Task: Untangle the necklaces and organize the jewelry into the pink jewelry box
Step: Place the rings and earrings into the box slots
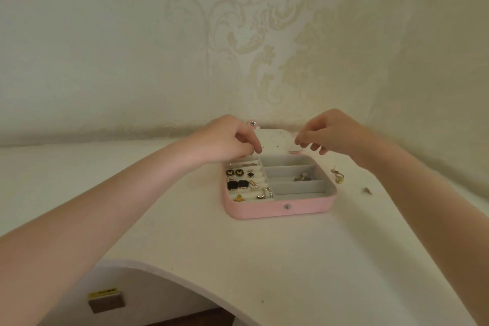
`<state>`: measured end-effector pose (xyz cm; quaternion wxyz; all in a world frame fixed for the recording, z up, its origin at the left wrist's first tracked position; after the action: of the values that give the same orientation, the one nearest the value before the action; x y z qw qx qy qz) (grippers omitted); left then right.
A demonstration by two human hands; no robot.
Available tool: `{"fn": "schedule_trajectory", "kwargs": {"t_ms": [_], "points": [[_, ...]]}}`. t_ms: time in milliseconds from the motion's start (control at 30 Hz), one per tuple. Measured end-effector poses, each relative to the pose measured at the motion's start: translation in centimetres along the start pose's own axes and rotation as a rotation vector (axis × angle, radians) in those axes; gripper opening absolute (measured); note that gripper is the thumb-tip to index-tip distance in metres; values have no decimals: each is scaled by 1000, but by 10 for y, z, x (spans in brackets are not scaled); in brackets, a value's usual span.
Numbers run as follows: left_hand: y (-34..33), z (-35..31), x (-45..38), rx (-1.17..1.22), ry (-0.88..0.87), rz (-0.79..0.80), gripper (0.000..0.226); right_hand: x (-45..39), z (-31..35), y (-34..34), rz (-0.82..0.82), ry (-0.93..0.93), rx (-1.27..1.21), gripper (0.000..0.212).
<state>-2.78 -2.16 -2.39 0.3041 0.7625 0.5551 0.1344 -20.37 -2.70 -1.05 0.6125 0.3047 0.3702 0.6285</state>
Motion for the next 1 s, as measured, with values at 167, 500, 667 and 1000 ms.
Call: {"fn": "schedule_trajectory", "kwargs": {"t_ms": [167, 500, 667, 1000], "points": [[-33, -27, -5, -143, -101, 111, 22, 5, -52, 16, -57, -72, 285, 14], [-53, -40, -7, -190, -137, 117, 19, 19, -76, -3, -38, 18, 362, 18], [-57, -43, -11, -129, -120, 54, 17, 21, -72, 11, -43, -1, 200, 21], [-50, -25, -5, 726, 200, 63, 6, 33, 7, 5, -209, 258, -62, 12]]}}
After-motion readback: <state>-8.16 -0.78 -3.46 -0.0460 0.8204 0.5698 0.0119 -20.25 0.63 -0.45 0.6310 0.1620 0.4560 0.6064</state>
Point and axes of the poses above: each hand's wrist, its own x-axis away from the middle knuckle, its own y-axis out of the back of the hand, z = x × y, the point moved 6 cm from there along -x, towards the middle knuckle, and after that the axes turned 10 degrees about x, right-handed, at the moved point
